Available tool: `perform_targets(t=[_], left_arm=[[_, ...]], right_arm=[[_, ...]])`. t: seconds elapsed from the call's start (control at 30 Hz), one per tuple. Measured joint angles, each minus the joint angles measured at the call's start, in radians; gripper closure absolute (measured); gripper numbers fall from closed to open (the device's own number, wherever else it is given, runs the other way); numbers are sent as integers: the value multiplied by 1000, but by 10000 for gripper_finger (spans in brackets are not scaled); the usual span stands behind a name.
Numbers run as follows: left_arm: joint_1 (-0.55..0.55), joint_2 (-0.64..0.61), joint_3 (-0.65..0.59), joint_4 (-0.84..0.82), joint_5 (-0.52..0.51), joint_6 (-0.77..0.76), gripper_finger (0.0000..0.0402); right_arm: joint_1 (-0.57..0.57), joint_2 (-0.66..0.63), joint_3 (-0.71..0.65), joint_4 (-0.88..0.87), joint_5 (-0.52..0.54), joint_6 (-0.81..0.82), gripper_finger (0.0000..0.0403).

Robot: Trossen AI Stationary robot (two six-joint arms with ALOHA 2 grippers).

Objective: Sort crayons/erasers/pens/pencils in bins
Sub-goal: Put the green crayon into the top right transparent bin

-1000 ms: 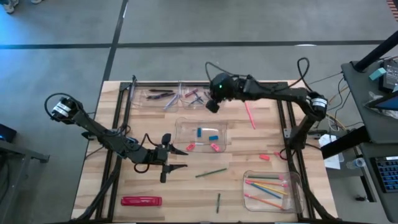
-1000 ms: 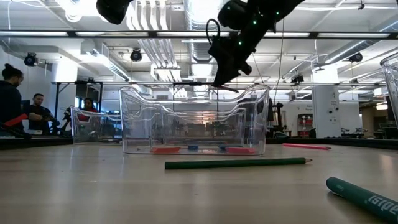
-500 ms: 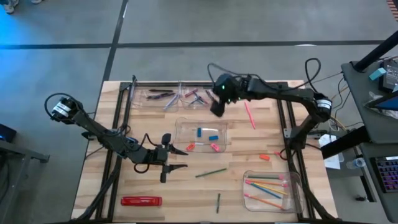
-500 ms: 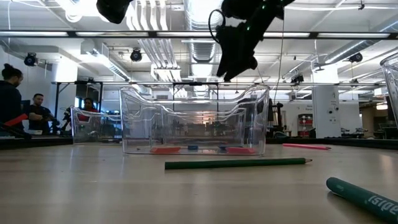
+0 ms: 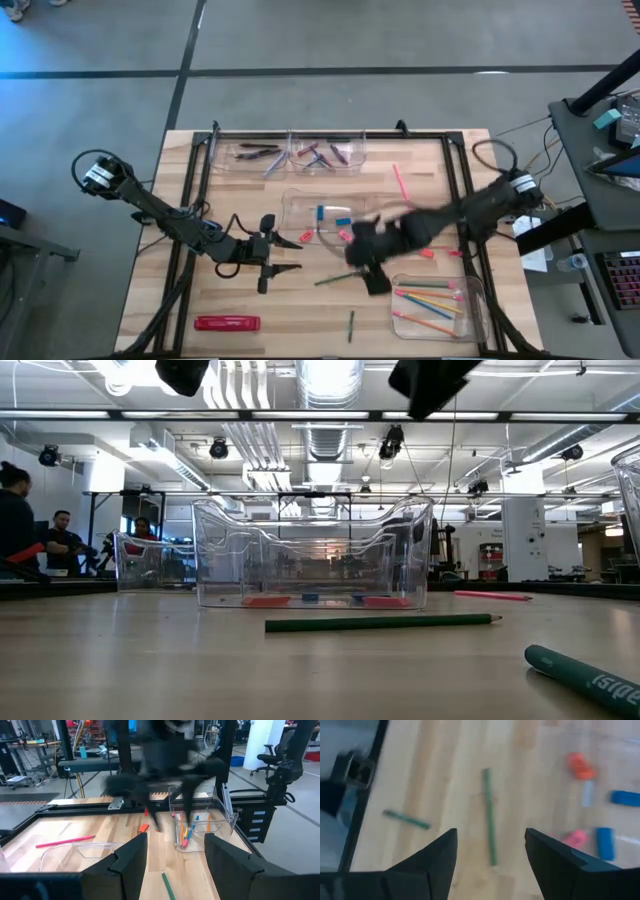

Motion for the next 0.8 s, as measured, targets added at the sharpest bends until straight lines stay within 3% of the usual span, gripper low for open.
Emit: perform_targets(t=[0.13,0.3,0.57,0.8], left_arm=[[0,0,1,2,0,-3,220],[-1,0,1,0,0,-26,220],[-1,0,1,0,0,-26,220],[-1,0,0,-2,0,-26,220]], right_arm=[[121,55,-2,43,70,32,182],[198,155,-2,176,68,47,182],[227,318,9,190,57,13,182],[228,431,50,201,-28,-13,182]])
